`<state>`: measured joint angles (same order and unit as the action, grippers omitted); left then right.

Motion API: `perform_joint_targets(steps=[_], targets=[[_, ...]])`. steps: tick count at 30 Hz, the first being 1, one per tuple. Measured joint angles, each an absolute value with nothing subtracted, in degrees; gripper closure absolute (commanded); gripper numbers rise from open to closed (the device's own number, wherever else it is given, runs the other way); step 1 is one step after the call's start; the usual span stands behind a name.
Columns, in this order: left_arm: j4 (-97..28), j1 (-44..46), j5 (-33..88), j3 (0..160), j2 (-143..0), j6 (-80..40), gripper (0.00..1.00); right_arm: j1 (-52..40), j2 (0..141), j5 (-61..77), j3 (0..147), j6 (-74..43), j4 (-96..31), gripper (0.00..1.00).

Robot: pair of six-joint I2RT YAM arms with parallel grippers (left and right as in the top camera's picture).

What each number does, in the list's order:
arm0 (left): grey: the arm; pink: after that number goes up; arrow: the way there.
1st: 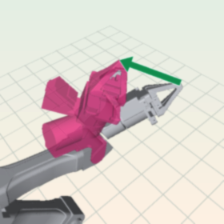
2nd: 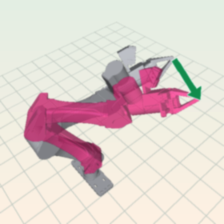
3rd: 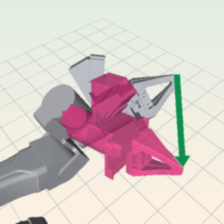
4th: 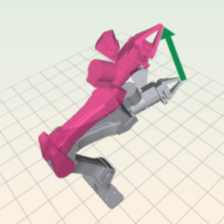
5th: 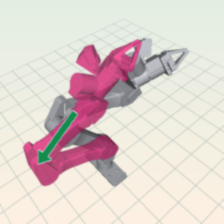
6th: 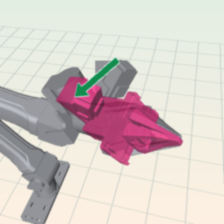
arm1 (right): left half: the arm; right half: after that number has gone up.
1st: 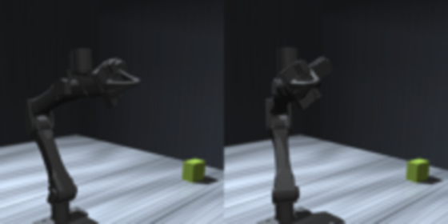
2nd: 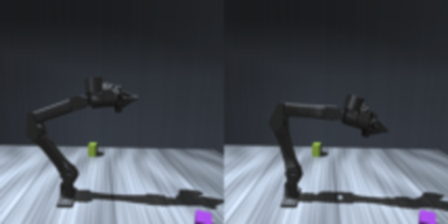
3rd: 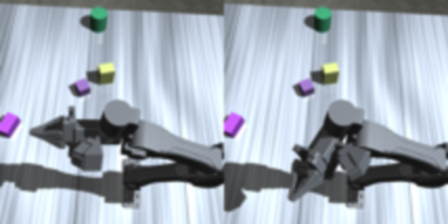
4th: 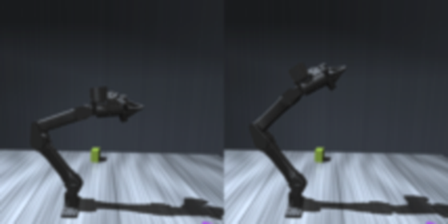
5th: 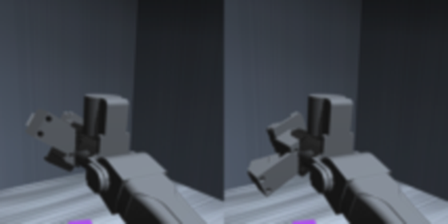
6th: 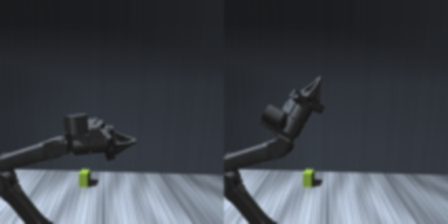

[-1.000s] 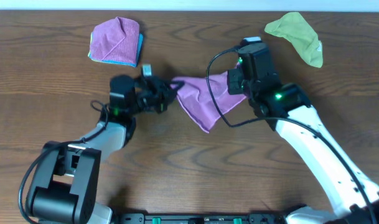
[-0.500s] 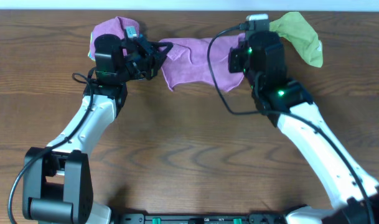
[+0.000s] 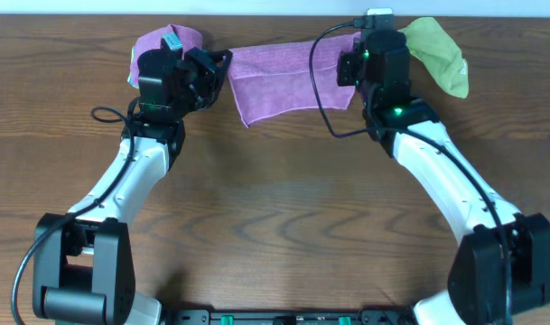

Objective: Fold the cloth
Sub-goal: 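Lift and stretch the purple cloth apart with both grippers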

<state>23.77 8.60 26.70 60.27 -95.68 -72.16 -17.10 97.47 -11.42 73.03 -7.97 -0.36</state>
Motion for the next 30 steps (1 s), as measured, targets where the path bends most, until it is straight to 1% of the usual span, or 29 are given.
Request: perform_joint_targets(steps=[4, 8, 11, 16, 20, 25, 30], targets=[[23.66, 10.39, 25.02, 60.25, -95.72, -70.72, 0.94, -17.06, 97.78, -11.73, 73.06, -7.57, -0.34, 0.99], [27.88, 12.25, 23.86, 60.53, -97.54, -70.02, 0.94, -17.04, 97.78, -12.12, 73.41, -6.70, -0.23, 0.99], [30.00, 12.23, 24.38, 61.65, -99.98, -70.02, 0.94, -17.04, 97.78, -12.29, 73.84, -5.76, -0.16, 0.99], [30.04, 11.99, 27.44, 63.79, -101.16, -68.42, 0.94, -17.04, 97.76, -12.43, 74.65, -5.17, -2.52, 0.99], [29.19, 11.22, 32.58, 65.54, -101.16, -67.29, 0.94, -16.99, 96.77, -12.45, 74.76, -4.93, -8.10, 0.99], [27.11, 10.24, 40.32, 65.71, -101.16, -65.49, 0.94, -16.99, 92.23, -12.40, 74.96, -4.97, -18.11, 0.99], [20.34, 10.28, 49.87, 65.73, -101.16, -61.63, 0.94, -16.99, 89.06, -11.60, 75.18, -5.65, -28.60, 0.99]])
